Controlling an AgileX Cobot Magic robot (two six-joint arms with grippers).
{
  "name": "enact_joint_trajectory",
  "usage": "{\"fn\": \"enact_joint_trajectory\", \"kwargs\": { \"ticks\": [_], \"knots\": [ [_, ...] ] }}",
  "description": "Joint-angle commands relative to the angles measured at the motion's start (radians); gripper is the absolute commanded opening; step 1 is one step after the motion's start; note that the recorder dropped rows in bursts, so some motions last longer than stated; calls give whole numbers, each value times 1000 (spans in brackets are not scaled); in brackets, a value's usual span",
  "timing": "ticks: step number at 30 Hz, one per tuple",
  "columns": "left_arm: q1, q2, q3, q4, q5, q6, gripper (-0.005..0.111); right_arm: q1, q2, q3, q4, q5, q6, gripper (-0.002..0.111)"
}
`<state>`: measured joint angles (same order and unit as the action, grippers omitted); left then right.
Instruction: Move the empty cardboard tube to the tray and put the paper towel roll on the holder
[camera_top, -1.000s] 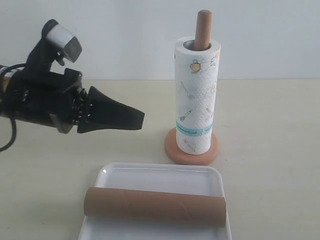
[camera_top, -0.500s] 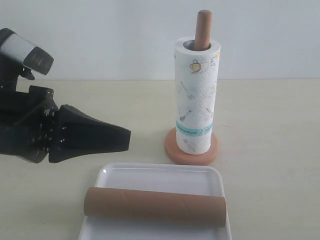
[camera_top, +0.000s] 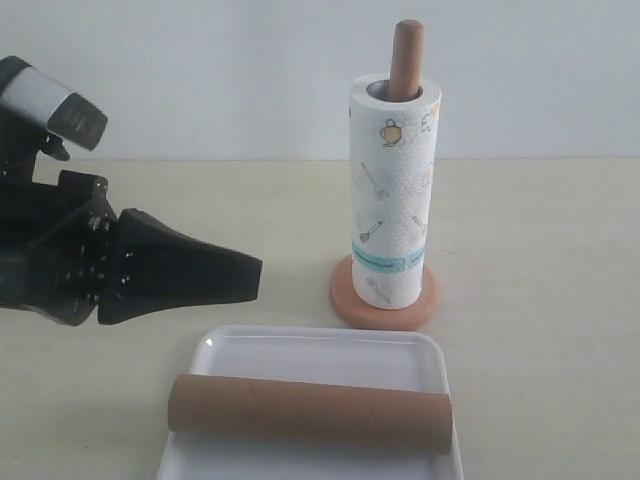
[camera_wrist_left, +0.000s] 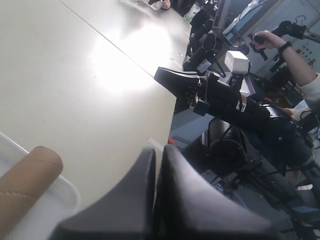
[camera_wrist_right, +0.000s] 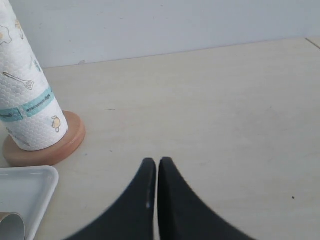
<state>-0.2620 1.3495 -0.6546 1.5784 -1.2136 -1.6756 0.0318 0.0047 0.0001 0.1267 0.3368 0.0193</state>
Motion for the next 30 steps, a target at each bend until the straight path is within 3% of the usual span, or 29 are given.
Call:
{"fn": "enact_joint_trajectory", "kwargs": {
  "ticks": [1, 4, 7, 10, 13, 14, 21, 30],
  "knots": [
    [2, -26, 5, -12, -7, -237, 4, -2, -5, 0, -8, -3, 1, 1],
    [2, -100, -4, -15, -7, -410, 4, -2, -5, 0, -8, -3, 1, 1],
    [8, -209, -23, -52, -7, -393, 4, -2, -5, 0, -8, -3, 1, 1],
    [10, -351, -44, -77, -7, -240, 4, -2, -5, 0, -8, -3, 1, 1],
    [10, -596, -38, -45, -7, 49, 4, -2, -5, 0, -8, -3, 1, 1],
    [10, -647, -30, -35, -7, 55, 4, -2, -5, 0, -8, -3, 1, 1],
    [10, -879, 61, -52, -7, 14, 4, -2, -5, 0, -8, -3, 1, 1],
    [10, -940, 261, -400, -7, -207, 4, -2, -5, 0, -8, -3, 1, 1]
  ]
}}
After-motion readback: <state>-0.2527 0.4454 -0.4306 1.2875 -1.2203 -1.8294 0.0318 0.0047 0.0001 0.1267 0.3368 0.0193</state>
